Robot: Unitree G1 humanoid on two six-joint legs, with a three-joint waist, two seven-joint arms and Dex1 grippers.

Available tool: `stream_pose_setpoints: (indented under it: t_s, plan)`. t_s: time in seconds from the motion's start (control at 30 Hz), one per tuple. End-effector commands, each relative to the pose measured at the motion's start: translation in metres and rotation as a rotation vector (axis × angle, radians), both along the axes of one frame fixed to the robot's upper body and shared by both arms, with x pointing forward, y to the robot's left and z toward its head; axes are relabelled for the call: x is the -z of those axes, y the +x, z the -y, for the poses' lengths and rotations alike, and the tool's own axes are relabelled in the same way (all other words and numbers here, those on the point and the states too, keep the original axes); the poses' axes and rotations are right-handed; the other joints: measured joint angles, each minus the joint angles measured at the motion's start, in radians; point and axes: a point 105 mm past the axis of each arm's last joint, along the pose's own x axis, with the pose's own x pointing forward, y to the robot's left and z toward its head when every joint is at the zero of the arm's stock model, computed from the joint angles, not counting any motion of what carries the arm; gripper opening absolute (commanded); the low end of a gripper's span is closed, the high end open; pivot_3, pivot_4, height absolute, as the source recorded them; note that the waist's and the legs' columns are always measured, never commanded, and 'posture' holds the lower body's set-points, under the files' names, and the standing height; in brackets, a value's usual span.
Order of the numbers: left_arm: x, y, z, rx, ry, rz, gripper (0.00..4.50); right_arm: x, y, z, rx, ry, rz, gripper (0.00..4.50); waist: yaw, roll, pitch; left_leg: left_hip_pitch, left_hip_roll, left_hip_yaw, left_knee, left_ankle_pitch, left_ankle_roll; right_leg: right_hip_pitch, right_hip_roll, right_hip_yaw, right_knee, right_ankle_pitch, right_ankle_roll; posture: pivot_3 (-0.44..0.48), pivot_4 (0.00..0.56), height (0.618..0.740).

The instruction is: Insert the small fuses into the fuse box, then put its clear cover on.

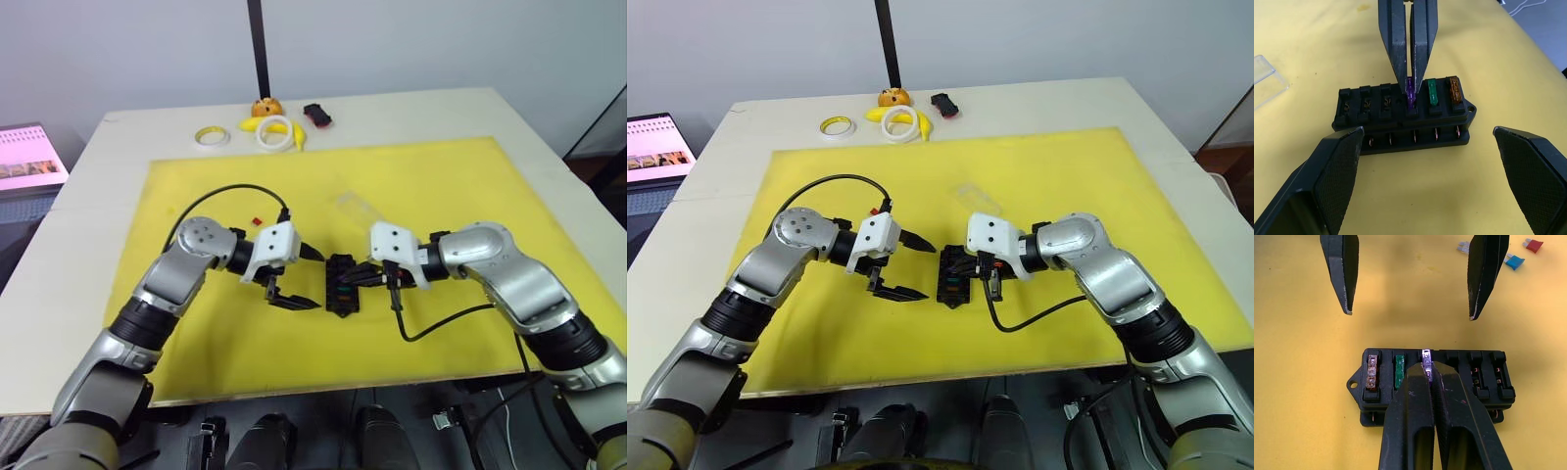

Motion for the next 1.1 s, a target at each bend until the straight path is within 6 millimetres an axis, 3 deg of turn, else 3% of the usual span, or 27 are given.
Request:
stream_pose_setpoints:
  t_s: [0.03, 0.67, 0.77, 0.9, 1.1]
  plan:
    - [-0.012, 0.002, 0.000, 0.009, -0.006, 0.049, 4.46, -0.003, 0.002, 0.006, 0.013, -0.012, 0.033, 0.00, 0.000, 0.000, 0.000, 0.000, 0.000, 0.000, 0.000, 0.000, 0.000, 0.000, 0.000, 0.000, 0.000, 0.000, 0.000, 0.000, 0.150, 0.740]
    - [-0.010, 0.001, 0.002, 0.019, -0.006, 0.051, 4.46, -0.003, 0.000, 0.006, 0.013, -0.014, 0.031, 0.00, 0.000, 0.000, 0.000, 0.000, 0.000, 0.000, 0.000, 0.000, 0.000, 0.000, 0.000, 0.000, 0.000, 0.000, 0.000, 0.000, 0.150, 0.740]
    - [-0.011, 0.002, 0.002, 0.015, -0.008, 0.051, 4.50, -0.013, -0.001, 0.004, 0.011, 0.026, 0.037, 1.01, 0.001, 0.000, 0.000, 0.000, 0.000, 0.000, 0.000, 0.000, 0.000, 0.000, 0.000, 0.000, 0.000, 0.000, 0.000, 0.000, 0.150, 0.740]
    - [-0.011, 0.002, 0.001, 0.009, -0.009, 0.050, 4.50, -0.028, -0.003, 0.005, 0.011, 0.059, 0.055, 2.94, -0.001, 0.000, 0.000, 0.000, 0.000, 0.000, 0.000, 0.000, 0.000, 0.000, 0.000, 0.000, 0.000, 0.000, 0.000, 0.000, 0.150, 0.740]
    - [-0.010, 0.003, 0.000, 0.006, -0.009, 0.052, 4.50, -0.036, -0.007, 0.007, 0.024, 0.093, 0.040, 2.94, 0.000, 0.000, 0.000, 0.000, 0.000, 0.000, 0.000, 0.000, 0.000, 0.000, 0.000, 0.000, 0.000, 0.000, 0.000, 0.000, 0.150, 0.740]
